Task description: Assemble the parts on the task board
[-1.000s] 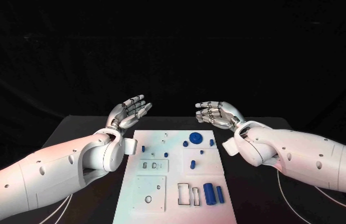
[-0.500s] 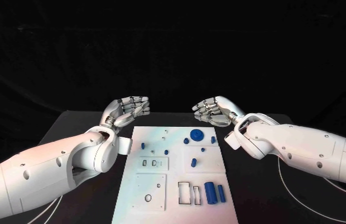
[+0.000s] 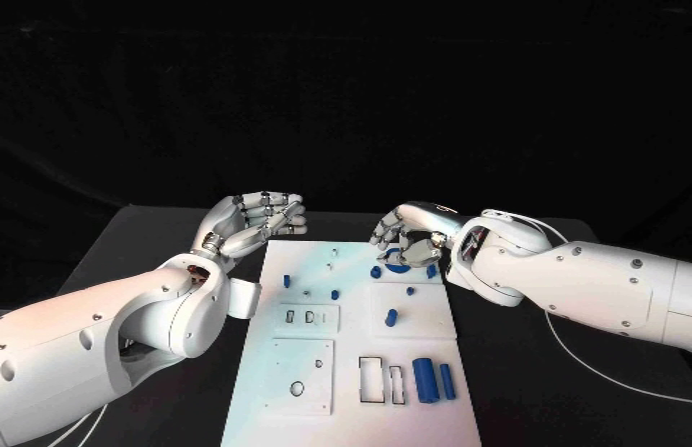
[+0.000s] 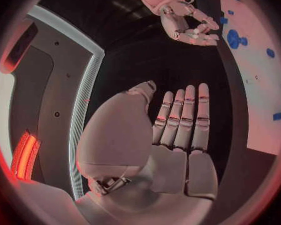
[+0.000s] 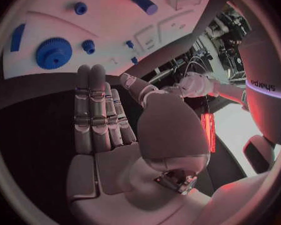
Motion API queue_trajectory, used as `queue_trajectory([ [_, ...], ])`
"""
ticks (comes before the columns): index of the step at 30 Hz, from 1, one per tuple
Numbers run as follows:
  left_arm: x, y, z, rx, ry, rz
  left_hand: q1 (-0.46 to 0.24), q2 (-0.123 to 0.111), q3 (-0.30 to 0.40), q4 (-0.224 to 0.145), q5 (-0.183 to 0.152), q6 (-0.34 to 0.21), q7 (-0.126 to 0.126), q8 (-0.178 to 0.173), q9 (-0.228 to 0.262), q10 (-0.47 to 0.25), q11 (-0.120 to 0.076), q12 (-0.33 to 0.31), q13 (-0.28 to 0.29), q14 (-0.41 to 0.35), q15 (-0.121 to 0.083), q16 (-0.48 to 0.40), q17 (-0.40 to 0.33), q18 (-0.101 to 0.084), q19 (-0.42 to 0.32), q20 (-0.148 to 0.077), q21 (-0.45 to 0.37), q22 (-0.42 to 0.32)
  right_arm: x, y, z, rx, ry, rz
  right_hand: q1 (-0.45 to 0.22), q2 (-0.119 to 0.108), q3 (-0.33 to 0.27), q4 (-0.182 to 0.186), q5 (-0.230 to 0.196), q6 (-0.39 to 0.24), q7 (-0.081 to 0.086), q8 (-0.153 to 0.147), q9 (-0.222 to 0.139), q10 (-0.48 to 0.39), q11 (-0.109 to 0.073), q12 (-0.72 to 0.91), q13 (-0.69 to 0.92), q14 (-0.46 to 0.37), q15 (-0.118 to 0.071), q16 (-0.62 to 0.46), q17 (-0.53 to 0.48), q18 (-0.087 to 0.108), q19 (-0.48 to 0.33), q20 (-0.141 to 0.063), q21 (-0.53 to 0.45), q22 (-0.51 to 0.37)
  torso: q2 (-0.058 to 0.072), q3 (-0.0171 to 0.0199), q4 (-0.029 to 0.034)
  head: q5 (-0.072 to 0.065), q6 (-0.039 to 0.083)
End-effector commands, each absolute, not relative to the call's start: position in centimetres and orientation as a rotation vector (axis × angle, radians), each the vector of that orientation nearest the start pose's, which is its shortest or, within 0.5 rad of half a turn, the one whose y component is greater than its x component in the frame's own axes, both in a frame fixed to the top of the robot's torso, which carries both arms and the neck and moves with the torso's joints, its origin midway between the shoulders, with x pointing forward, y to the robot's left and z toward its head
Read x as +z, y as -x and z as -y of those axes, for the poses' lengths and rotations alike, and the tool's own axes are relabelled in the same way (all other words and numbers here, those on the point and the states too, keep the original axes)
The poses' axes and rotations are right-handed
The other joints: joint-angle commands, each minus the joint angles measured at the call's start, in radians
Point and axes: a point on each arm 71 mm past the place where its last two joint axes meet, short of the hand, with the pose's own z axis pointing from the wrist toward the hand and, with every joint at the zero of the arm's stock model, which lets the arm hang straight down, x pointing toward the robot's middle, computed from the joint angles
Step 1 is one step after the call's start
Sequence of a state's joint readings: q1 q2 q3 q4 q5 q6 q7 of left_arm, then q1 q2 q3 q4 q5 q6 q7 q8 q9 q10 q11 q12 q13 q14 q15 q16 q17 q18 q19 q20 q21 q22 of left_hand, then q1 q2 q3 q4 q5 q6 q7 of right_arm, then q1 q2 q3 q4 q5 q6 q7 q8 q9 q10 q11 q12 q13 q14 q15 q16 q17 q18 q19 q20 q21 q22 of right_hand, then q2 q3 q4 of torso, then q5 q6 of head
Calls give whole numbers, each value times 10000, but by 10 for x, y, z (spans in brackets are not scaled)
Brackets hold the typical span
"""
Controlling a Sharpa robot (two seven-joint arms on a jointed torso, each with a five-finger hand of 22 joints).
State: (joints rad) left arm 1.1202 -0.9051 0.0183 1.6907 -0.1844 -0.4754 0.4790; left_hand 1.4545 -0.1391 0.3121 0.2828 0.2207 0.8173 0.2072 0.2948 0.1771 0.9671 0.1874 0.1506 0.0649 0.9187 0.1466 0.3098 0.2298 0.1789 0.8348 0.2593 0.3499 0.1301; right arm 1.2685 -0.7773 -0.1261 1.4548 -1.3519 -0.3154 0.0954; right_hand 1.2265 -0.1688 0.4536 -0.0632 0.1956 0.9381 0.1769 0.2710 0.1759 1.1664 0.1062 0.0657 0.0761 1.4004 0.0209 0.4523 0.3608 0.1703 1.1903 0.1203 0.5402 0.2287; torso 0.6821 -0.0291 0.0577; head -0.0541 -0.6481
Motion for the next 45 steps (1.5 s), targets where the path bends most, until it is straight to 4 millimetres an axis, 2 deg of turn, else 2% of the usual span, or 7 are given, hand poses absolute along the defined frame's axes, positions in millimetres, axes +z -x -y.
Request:
queue_trajectory([
  [1, -165, -448, -190, -15783, 9011, -13482, 20, -106, 71, 15, -21, 23, 303, -1, -13, 41, -5, -63, 6, 57, -3, -5, 18, 67, 77, -12, 47, 10, -188, -492, 173, 6189, 4506, -16809, -3, -113, -13, 69, 129, 109, -30, -79, 4, 136, -41, -7, 22, 300, -86, 441, 442, 96, 224, -67, 345, 229, 155, -40, 59, -57, 1],
  [4, -163, -446, -188, -15906, 8990, -13521, 10, -122, 75, 18, -26, 16, 307, -12, -18, 36, 0, -88, 5, 43, 0, -22, 23, 65, 113, -22, 67, 14, -188, -492, 168, 5701, 4984, -16712, 53, -230, -68, 156, 156, 138, -14, -187, -6, -261, 0, -37, -27, 193, -59, 1057, 1174, 71, 137, -104, 801, 605, 221, -51, 81, -168, -11],
  [8, -160, -445, -188, -15983, 8991, -13535, -12, -143, 81, 25, -31, -2, 322, -34, -26, 20, 12, -134, 4, 12, 9, -54, 30, 62, 166, -36, 93, 19, -188, -494, 163, 5246, 5340, -16552, 117, -243, -203, 253, 137, 173, -34, -273, -10, -463, 8, -22, -13, 228, -59, 1728, 1837, 84, 66, -92, 1275, 1001, 298, -63, 136, -194, -34],
  [12, -158, -445, -189, -16020, 8988, -13528, -36, -166, 87, 26, -35, -34, 340, -66, -39, -7, 30, -195, 2, -25, 22, -92, 41, 56, 223, -50, 123, 22, -188, -495, 161, 4936, 5530, -16374, 212, -222, -359, 387, 138, 226, -24, -369, -7, -698, 14, -15, 8, 396, -53, 3165, 3018, -244, 696, -74, 3617, 3827, 346, -80, 182, -208, -60],
  [18, -156, -445, -190, -16023, 8990, -13531, -46, -181, 90, 23, -39, -60, 346, -89, -48, -34, 40, -237, 0, -48, 30, -116, 49, 53, 252, -56, 138, 23, -188, -495, 159, 4730, 5687, -16271, 328, -217, -436, 527, 142, 274, -30, -461, 8, -701, 30, -14, 71, 633, -13, 5716, 5381, -550, 1168, -53, 5785, 6565, 379, -92, 218, -222, -76],
  [36, -157, -448, -193, -15958, 9099, -13593, -64, -196, 86, 25, -44, -86, 359, -111, -56, -63, 53, -280, -2, -68, 37, -138, 57, 50, 281, -60, 153, 24, -198, -496, 158, 4594, 5882, -16664, 435, -203, -280, 658, 182, 371, -56, -490, 58, -465, 2, 9, 137, 825, -8, 7369, 6887, -809, 1595, -12, 7284, 8602, 452, -110, 243, -223, -103],
  [45, -158, -449, -194, -15922, 9140, -13642, -75, -200, 85, 27, -46, -101, 368, -123, -61, -82, 61, -306, -3, -78, 42, -149, 62, 48, 291, -62, 158, 22, -202, -496, 158, 4715, 5812, -16839, 498, -148, -125, 685, 253, 483, -58, -443, 96, -368, -3, 1, 142, 814, -6, 7566, 7017, -843, 1641, -6, 7505, 8901, 475, -123, 253, -240, -112],
])
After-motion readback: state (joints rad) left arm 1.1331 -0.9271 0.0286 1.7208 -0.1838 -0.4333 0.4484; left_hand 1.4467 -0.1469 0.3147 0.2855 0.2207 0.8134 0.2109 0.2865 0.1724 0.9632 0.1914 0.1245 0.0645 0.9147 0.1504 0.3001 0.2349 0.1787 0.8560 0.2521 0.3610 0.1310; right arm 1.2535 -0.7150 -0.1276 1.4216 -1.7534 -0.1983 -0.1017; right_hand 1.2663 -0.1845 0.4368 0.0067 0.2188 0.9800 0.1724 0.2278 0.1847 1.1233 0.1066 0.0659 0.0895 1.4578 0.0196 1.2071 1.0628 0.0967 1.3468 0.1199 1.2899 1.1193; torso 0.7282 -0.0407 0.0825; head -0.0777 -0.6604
